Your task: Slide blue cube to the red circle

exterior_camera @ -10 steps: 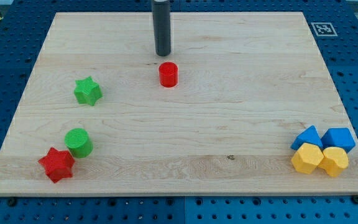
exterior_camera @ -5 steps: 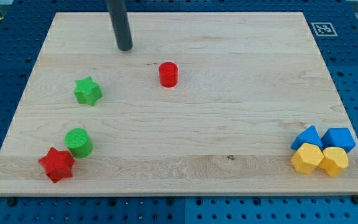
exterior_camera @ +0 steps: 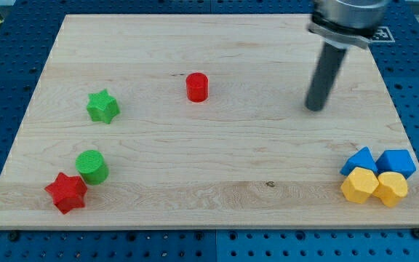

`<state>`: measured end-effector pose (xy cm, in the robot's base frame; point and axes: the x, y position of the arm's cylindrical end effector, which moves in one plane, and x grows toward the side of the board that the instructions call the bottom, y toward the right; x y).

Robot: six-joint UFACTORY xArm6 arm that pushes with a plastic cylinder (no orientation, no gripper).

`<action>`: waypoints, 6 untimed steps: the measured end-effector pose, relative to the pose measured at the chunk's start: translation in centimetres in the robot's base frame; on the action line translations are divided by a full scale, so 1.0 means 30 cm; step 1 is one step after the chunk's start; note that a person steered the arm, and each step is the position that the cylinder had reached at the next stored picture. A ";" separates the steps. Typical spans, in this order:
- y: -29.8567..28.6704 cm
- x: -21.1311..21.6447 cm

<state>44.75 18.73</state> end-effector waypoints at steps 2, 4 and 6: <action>0.320 0.180; 0.417 0.374; 0.338 0.410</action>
<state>57.05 28.87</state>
